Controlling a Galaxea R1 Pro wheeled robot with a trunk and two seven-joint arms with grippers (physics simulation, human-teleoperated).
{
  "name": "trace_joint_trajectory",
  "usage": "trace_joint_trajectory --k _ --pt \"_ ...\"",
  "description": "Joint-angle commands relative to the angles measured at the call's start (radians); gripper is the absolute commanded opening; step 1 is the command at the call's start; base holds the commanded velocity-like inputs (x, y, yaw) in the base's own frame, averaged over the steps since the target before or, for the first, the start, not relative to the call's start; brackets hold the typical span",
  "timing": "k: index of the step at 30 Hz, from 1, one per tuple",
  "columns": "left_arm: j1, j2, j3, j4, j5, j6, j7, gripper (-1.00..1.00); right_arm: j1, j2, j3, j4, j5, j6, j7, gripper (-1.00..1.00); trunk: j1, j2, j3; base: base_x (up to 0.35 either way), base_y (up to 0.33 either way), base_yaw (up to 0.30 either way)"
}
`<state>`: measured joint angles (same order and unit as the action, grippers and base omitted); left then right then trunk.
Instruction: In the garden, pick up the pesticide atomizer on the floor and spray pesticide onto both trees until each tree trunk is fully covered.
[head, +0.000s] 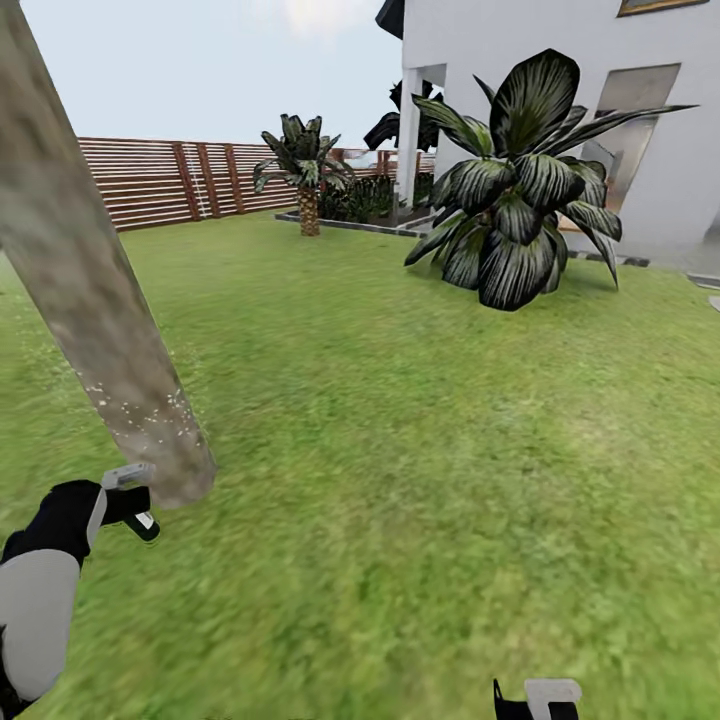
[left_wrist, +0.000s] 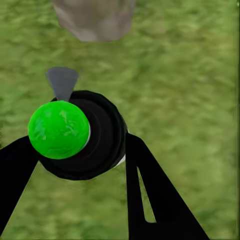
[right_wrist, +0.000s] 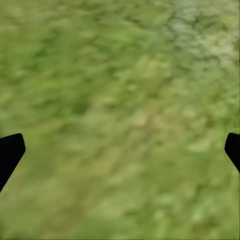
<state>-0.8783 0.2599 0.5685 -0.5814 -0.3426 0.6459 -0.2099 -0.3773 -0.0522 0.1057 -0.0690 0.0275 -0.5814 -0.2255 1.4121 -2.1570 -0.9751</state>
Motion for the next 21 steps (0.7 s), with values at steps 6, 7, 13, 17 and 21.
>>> trace_joint_trajectory --k 6,7,13,17,21 --pt "-0.103 -0.035 -0.004 0.002 -0.006 0.004 0.168 -1.00 0.000 -0.001 -0.001 0.000 -0.001 0.000 0.000 1.00 0.000 0.000 0.000 0.000 0.000 0.039" --pt "-0.111 -0.032 -0.004 0.003 -0.005 0.006 0.182 -1.00 0.000 -0.002 -0.001 0.001 0.000 0.000 0.000 1.00 0.000 0.000 0.000 0.000 0.000 0.000" --pt "-0.201 -0.031 -0.014 0.004 -0.007 0.119 0.188 -1.00 0.000 -0.003 -0.001 0.001 0.000 0.000 0.000 1.00 0.000 0.000 0.000 0.000 0.000 0.000" --pt "-0.233 -0.016 -0.033 0.002 -0.007 0.230 0.182 -1.00 0.000 -0.003 0.000 0.000 0.000 0.000 0.000 1.00 0.000 0.000 0.000 0.000 0.000 0.000" --pt "-0.277 -0.001 -0.087 0.002 -0.007 0.275 0.182 -1.00 0.000 -0.003 0.000 0.000 0.000 0.000 0.000 1.00 0.000 0.000 0.000 0.000 0.000 0.000"
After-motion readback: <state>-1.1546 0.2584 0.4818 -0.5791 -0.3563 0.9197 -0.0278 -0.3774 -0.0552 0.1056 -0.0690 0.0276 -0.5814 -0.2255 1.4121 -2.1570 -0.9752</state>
